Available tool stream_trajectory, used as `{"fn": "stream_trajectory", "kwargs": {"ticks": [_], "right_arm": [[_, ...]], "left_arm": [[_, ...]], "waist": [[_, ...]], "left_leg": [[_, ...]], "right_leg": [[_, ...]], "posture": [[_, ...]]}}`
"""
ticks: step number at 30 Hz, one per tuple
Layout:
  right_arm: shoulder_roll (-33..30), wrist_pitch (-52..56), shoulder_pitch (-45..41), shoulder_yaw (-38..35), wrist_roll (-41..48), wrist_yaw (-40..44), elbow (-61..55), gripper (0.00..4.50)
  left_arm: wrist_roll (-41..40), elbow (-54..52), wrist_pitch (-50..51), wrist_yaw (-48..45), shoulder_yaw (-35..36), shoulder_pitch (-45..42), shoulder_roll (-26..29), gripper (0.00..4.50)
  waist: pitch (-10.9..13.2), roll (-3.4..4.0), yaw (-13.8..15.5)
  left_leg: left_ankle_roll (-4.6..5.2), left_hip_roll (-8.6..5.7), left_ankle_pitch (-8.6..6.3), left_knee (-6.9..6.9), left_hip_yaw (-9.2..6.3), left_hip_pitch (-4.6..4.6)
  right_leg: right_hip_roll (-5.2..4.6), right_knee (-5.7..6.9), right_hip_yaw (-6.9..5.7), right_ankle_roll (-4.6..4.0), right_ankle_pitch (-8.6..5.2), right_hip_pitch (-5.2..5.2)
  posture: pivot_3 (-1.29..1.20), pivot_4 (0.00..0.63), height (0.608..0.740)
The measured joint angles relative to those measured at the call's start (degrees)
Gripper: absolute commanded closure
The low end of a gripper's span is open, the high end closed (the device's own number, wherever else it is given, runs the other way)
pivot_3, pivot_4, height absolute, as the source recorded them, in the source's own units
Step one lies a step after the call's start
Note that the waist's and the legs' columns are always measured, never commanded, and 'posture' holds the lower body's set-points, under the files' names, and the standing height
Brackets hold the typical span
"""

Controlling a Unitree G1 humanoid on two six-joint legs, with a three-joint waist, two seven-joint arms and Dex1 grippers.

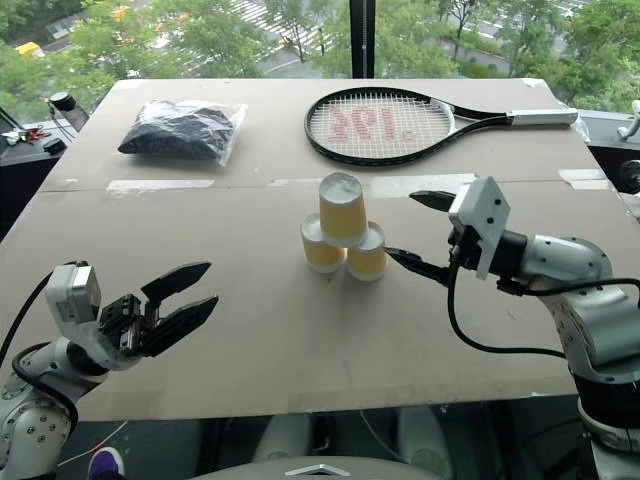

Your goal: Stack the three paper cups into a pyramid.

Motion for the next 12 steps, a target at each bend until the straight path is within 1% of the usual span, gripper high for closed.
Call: {"fn": "stream_trajectory", "kwargs": {"ticks": [1,4,7,12], "right_arm": [[0.2,-1.2,5.0,-1.3,0.0,0.2,-0.1,0.04],[1.8,-5.0,15.9,-3.9,-0.6,0.3,0.3,0.04],[2.8,-10.0,22.0,-5.6,-2.1,0.3,1.1,0.04],[3.7,-15.8,30.7,-8.3,-4.0,0.4,5.3,0.04]], "left_arm": [[0.9,0.5,-0.5,0.0,-0.3,0.7,-0.2,0.0],[3.3,2.4,-1.3,-0.1,-1.8,1.1,-0.2,0.0],[7.4,3.5,-3.3,0.6,-2.5,0.8,0.1,0.0],[14.6,5.6,-5.8,3.4,-2.7,3.6,2.1,0.0]], "waist": [[0.0,-0.03,0.0],[0.0,-0.02,0.0],[-0.1,-0.05,-0.4],[-0.1,-0.07,-0.2]], "left_leg": [[0.0,0.0,0.0,0.02,-0.02,0.0],[0.0,-0.01,0.0,0.13,-0.05,-0.03],[0.01,0.01,-0.01,0.26,-0.08,0.1],[0.04,0.03,-0.03,0.26,-0.11,0.21]], "right_leg": [[0.0,-0.02,-0.01,0.0,-0.01,0.03],[0.0,0.04,0.0,0.01,0.0,0.03],[0.09,0.07,0.02,0.01,0.0,0.2],[0.06,0.06,0.02,0.0,-0.01,0.32]], "posture": [[0.0,0.15,0.74],[0.0,0.15,0.74],[0.0,0.15,0.74],[0.0,0.15,0.74]]}}
